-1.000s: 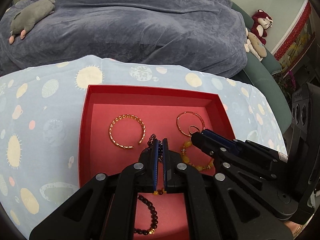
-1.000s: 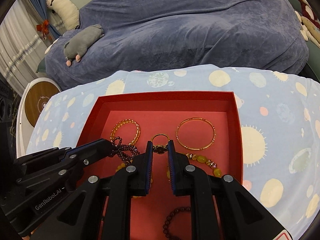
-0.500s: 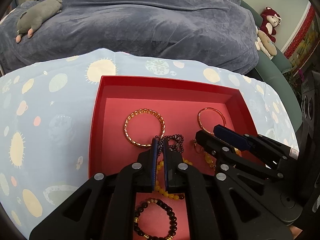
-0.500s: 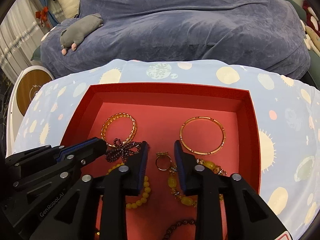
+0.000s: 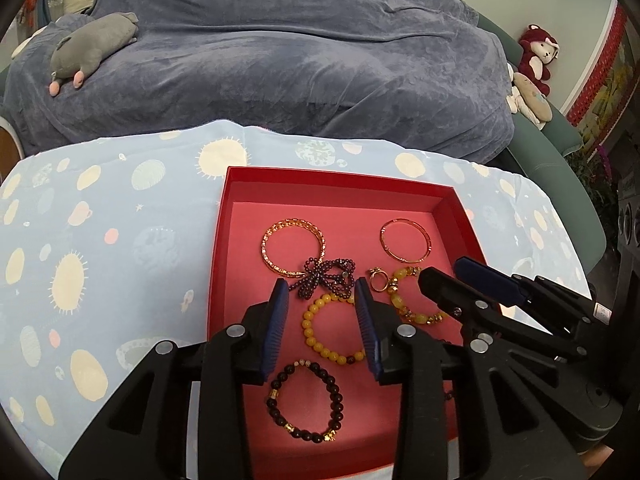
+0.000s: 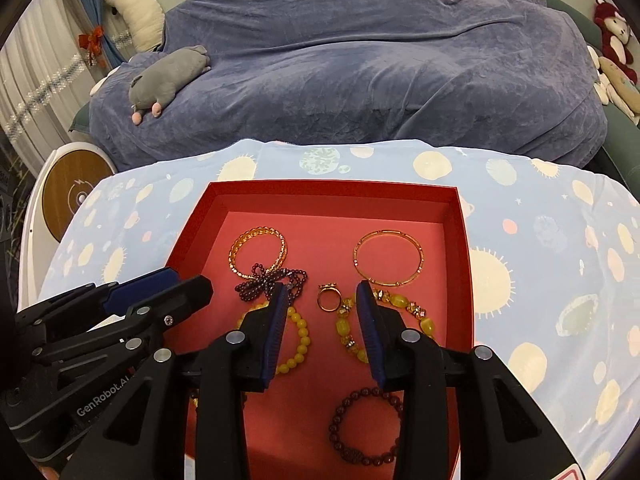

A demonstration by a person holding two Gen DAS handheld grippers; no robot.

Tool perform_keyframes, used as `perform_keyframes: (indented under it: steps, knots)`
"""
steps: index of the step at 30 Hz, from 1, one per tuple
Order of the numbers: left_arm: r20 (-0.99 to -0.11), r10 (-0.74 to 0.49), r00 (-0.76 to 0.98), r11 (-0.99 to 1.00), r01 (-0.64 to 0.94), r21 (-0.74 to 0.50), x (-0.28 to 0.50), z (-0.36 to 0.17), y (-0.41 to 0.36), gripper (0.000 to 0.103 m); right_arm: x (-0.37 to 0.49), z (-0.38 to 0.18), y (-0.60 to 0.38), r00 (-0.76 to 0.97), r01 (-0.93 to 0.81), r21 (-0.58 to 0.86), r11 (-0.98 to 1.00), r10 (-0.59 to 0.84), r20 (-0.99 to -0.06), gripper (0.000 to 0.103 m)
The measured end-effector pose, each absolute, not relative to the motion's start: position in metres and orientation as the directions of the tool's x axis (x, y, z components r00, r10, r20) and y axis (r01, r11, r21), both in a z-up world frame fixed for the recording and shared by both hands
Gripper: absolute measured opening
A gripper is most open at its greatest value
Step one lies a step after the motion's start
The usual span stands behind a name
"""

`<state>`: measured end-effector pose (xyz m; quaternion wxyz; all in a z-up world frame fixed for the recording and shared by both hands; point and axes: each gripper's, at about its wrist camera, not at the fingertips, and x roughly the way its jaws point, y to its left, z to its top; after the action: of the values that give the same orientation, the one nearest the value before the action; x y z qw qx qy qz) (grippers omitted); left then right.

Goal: Organize jewelry
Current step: 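Lift both tools out of the box toward the gold hoop earrings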

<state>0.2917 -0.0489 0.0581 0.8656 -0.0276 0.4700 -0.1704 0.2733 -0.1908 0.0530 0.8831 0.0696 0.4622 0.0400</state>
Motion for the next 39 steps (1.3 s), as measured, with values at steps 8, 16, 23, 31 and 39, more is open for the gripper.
perform_keyframes:
  steps: [8,16,23,31,39]
  knots:
    - [-0.790,-0.323,0.521,0.937,0.293,-0.189,0.250,0.080,-0.049,0.033,0.230,0.073,-0.190,0.587,-0.002,0.161,0.987,0.131,-0.799,0.036]
    - [-0.788,-0.325,0.523,0.935,0.304,-0.183,0.201,0.090,-0.048,0.033,0.179,0.083,-0.188,0.596,0.006,0.156,0.988,0.122,-0.794,0.037]
    - [-0.794,-0.324,0.514,0.935,0.304,-0.184,0.162,0.088,-0.047,0.033,0.139,0.084,-0.189,0.589,0.024,0.162,0.986,0.117,-0.800,0.037]
    - [-0.811,-0.298,0.503,0.945,0.273,-0.178,0.119,0.074,-0.034,0.033,0.092,0.070,-0.193,0.567,0.043,0.141,0.989,0.092,-0.819,0.037]
    - [-0.839,-0.246,0.485,0.962,0.228,-0.150,0.081,0.043,-0.015,0.034,0.049,0.028,-0.193,0.500,0.066,0.134,0.989,0.084,-0.862,0.037]
